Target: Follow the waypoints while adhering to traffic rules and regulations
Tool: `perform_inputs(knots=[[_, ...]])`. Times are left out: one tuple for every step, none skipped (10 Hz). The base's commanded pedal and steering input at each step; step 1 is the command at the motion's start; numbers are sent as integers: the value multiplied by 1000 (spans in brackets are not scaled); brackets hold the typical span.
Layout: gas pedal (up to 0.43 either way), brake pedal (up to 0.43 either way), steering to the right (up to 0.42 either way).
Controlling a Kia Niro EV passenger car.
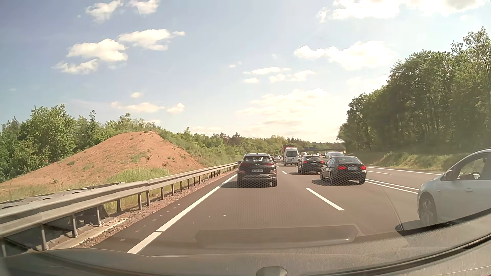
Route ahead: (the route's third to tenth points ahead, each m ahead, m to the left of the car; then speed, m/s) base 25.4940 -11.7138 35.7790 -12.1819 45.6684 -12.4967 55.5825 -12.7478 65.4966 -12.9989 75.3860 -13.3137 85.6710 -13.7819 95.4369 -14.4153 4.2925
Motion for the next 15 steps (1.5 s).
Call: perform_inputs(knots=[[39,0,1],[39,0,1],[39,0,1],[39,0,1],[39,0,1],[39,0,1],[39,0,0],[47,0,-2],[47,0,-3],[47,0,-3],[59,0,-2],[59,0,-2],[67,0,-2],[67,0,-1],[67,0,-1]])
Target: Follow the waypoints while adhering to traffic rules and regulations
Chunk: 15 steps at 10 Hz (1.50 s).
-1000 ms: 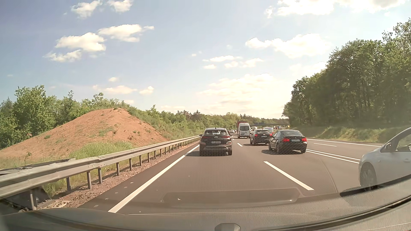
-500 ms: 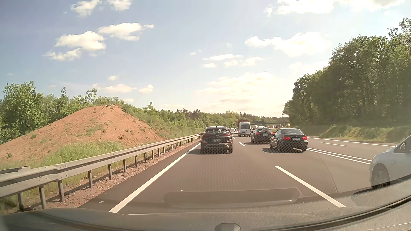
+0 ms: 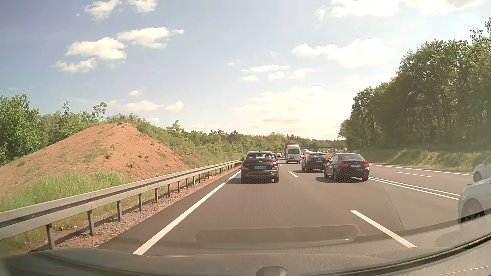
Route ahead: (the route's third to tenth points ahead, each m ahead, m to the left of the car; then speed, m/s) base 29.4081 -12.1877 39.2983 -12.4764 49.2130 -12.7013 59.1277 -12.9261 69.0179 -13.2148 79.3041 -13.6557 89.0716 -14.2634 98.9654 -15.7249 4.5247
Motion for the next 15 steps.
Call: perform_inputs(knots=[[67,0,0],[67,0,1],[67,0,1],[67,0,1],[67,0,1],[67,0,1],[67,0,1],[67,0,1],[67,0,1],[67,0,1],[67,0,3],[67,0,5],[67,0,7],[67,0,7],[67,0,7]])
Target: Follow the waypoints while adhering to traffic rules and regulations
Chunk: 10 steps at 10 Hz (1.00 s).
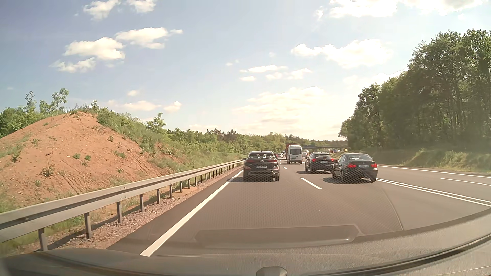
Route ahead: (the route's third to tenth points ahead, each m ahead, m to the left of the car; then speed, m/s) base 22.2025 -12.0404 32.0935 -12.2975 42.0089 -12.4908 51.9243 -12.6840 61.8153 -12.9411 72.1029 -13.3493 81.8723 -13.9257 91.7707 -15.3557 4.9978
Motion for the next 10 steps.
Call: perform_inputs(knots=[[67,0,8],[67,0,8],[67,0,9],[79,0,9],[79,0,10],[79,0,10],[79,0,10],[79,0,10],[79,0,10],[79,0,10]])
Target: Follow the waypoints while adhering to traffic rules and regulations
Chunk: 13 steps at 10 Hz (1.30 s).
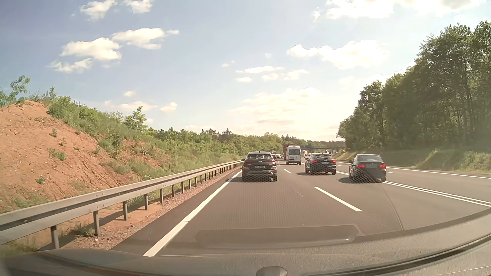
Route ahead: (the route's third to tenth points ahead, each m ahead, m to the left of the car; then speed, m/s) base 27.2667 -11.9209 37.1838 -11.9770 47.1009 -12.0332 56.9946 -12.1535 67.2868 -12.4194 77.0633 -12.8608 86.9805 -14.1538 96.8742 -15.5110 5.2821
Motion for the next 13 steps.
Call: perform_inputs(knots=[[79,0,10],[79,0,10],[79,0,10],[79,0,10],[79,0,9],[79,0,10],[79,0,10],[79,0,10],[79,0,9],[79,0,8],[79,0,7],[79,0,6],[79,0,6]])
